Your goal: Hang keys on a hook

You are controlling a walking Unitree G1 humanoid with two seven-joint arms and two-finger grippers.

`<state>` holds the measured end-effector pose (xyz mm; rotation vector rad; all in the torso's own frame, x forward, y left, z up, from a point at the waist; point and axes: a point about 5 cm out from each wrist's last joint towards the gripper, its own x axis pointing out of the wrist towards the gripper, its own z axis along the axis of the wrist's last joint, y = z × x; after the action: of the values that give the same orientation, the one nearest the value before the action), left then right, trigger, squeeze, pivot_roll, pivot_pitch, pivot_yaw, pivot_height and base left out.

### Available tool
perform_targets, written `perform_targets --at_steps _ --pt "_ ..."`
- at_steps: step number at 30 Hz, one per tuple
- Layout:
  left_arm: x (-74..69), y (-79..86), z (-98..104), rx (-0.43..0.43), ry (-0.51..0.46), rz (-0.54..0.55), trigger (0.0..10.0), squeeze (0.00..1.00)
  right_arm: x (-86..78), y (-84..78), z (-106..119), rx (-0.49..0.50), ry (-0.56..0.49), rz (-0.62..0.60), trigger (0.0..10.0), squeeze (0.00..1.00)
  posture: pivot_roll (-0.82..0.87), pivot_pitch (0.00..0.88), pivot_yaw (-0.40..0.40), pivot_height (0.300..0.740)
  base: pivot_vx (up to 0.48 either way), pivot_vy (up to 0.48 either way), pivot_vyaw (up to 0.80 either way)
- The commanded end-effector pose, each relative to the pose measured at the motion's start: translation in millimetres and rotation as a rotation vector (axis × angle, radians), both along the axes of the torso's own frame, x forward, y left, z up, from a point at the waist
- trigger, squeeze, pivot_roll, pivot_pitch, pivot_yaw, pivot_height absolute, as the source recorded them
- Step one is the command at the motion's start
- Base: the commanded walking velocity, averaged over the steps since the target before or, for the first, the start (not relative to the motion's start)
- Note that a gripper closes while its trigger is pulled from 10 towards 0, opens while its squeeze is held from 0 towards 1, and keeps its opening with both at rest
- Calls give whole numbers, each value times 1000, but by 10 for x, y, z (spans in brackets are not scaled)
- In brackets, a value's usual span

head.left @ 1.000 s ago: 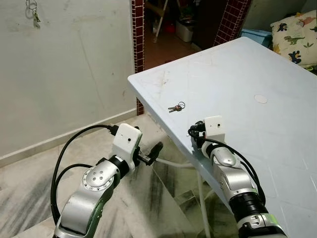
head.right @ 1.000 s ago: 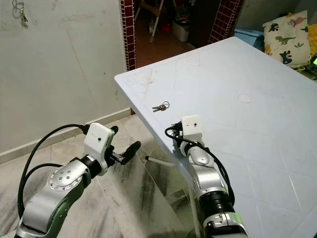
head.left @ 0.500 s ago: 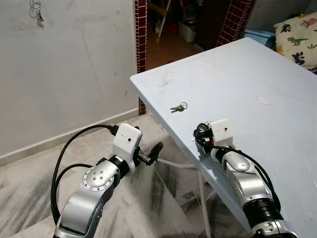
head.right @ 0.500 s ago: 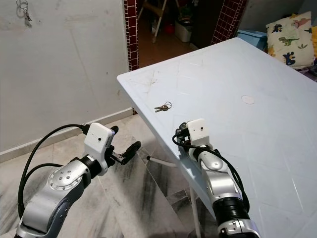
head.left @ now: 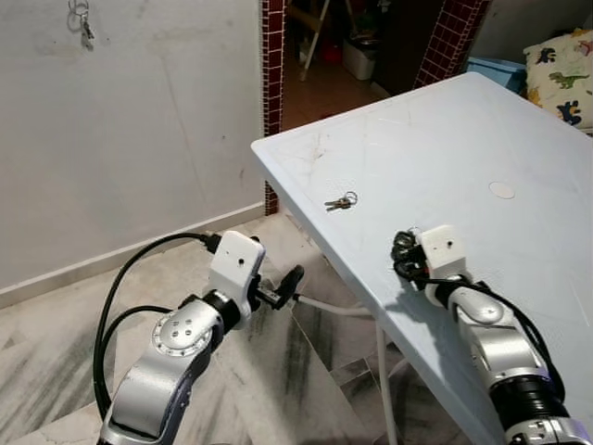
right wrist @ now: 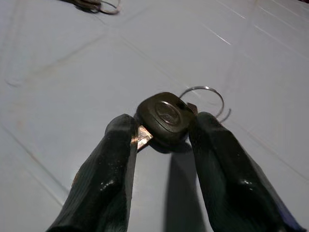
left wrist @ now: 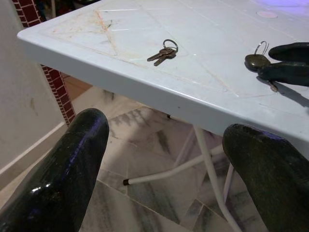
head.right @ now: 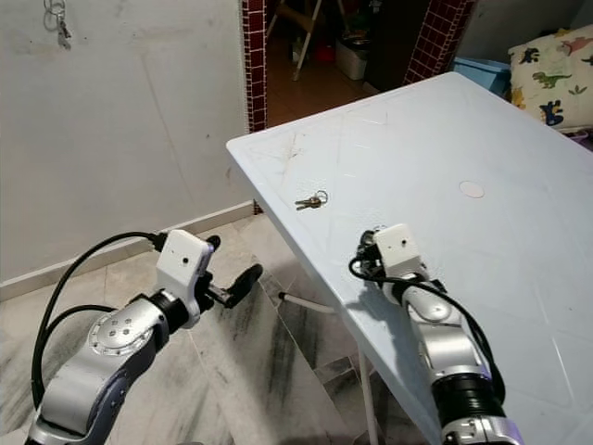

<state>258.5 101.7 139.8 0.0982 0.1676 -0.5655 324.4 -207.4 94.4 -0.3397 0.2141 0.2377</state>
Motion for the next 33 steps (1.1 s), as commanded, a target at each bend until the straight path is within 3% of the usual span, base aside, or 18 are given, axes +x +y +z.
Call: perform_targets --at_steps 1,9,10,11,12,14,15,16,18,26,33 --pt "5 -9 -9 8 1 -8 10000 0 -1 -87 18 -4 5 -22 0 0 227 88 -32 740 0 0 0" --pt "5 -8 -10 8 1 -9 10000 0 7 -53 55 0 7 -22 0 0 226 87 -30 740 0 0 0" --pt "5 -8 -10 8 1 -9 10000 0 9 -41 58 5 9 -32 2588 0 226 87 -30 740 0 0 0" --pt "4 -8 -9 8 1 -9 10000 0 9 -36 59 8 11 -39 2588 0 225 87 -30 740 0 0 0" --pt "4 -9 -8 8 1 -8 10000 0 13 -18 66 14 10 -48 4000 0 225 87 -30 740 0 0 0" --pt "4 -11 -7 7 0 -8 10000 0 20 7 82 32 4 -64 4431 0 225 87 -30 740 0 0 0" --pt "5 -11 -6 7 0 -8 10000 0 22 17 87 39 4 -70 8980 0 225 87 -30 740 0 0 0" --pt "5 -10 -7 7 0 -8 10000 0 25 37 90 47 2 -78 8980 0 225 87 -30 740 0 0 0" --pt "7 -12 -9 7 0 -7 10000 0 32 100 93 59 -2 -83 10000 0 226 84 -32 740 0 0 0" --pt "10 -10 -9 4 -1 -3 10000 0 59 158 157 121 -25 -176 10000 0 227 82 -38 740 0 0 0" --pt "11 -18 -12 2 -1 -6 10000 0 45 256 75 99 -12 -256 10000 0 225 78 -41 740 0 0 0"
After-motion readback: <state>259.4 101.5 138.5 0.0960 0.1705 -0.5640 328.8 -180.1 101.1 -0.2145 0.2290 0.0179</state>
